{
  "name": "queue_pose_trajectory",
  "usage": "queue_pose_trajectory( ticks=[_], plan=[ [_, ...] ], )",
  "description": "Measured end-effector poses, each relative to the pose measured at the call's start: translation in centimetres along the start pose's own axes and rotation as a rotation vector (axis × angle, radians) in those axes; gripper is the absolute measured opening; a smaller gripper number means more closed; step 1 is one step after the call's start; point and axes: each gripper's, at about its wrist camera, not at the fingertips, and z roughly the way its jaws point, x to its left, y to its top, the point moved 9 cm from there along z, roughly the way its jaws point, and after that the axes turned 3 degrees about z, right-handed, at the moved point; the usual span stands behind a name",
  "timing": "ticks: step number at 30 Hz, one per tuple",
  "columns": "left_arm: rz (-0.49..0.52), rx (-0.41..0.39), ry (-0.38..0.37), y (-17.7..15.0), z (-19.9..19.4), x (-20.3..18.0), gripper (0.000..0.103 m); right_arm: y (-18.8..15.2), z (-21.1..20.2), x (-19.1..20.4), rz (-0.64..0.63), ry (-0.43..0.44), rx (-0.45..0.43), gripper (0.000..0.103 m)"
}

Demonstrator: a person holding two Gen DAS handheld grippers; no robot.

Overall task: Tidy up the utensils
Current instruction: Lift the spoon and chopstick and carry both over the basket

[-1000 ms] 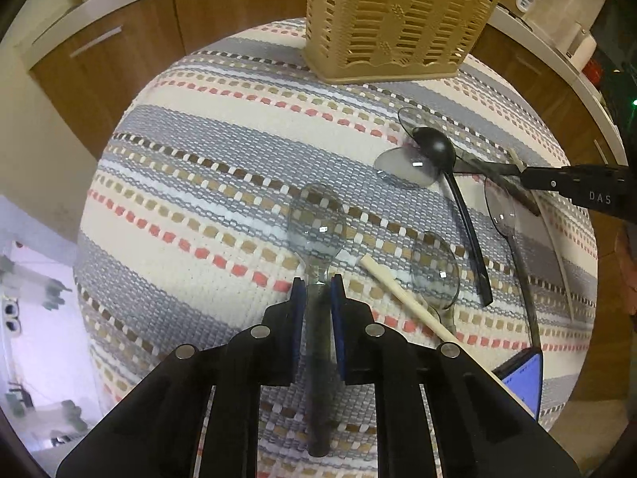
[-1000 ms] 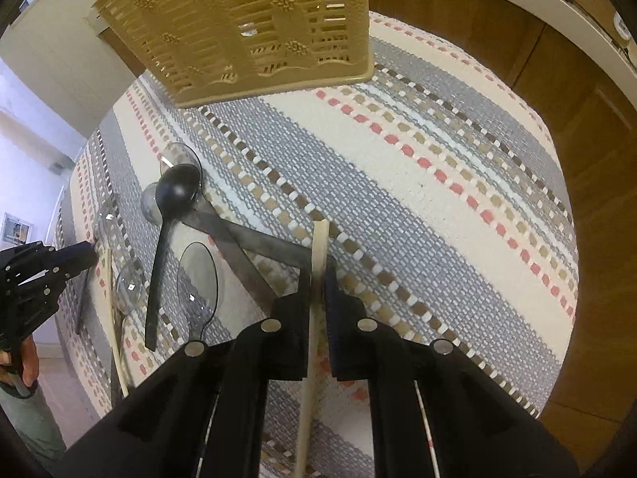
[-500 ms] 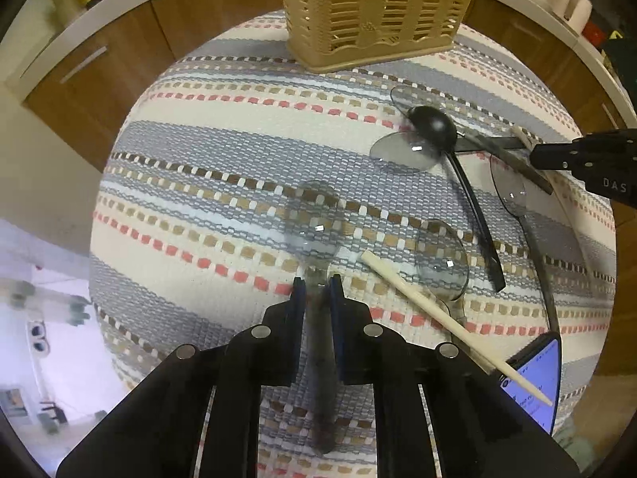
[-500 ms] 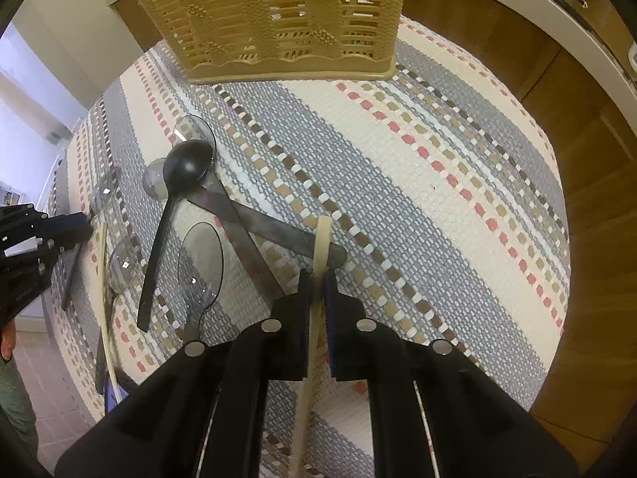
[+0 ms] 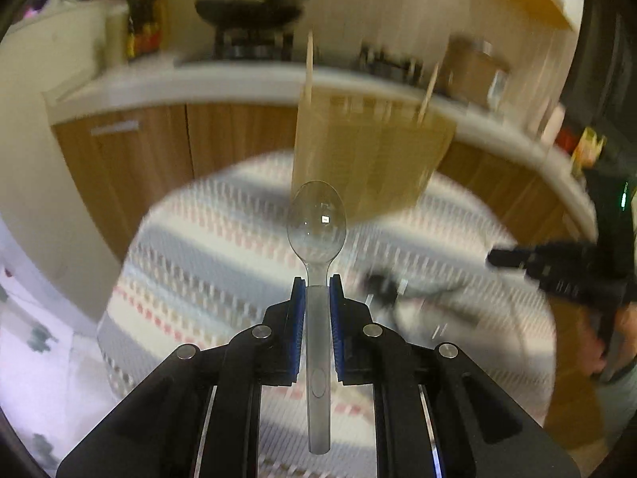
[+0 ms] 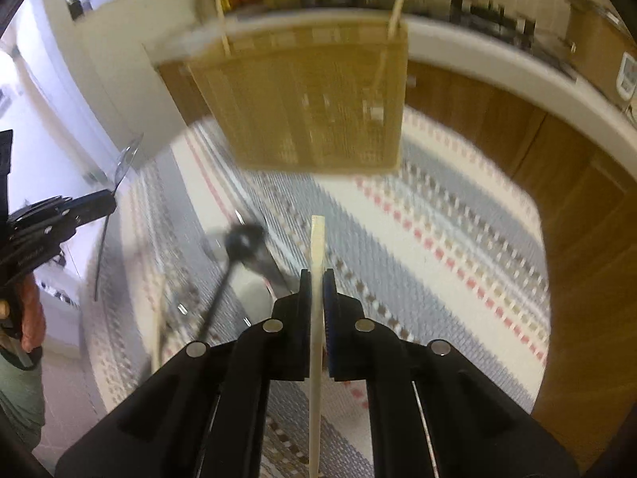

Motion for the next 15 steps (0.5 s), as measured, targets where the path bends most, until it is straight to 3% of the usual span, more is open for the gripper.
queue_pose_trajectory(
  ticks=[7,15],
  plan=[
    [-0.060,-0.292,-0.035,8.8,-3.7,-1.3,0.010,5.3,-4.5,0.2,0.000,0.013,-0.216,0.004],
    [-0.076,-0.571,-0.066,14.8,-4.8,-3.2,0.010,10.4,-6.9,0.1,0.015,-0.005,-0.393,0.004]
  ],
)
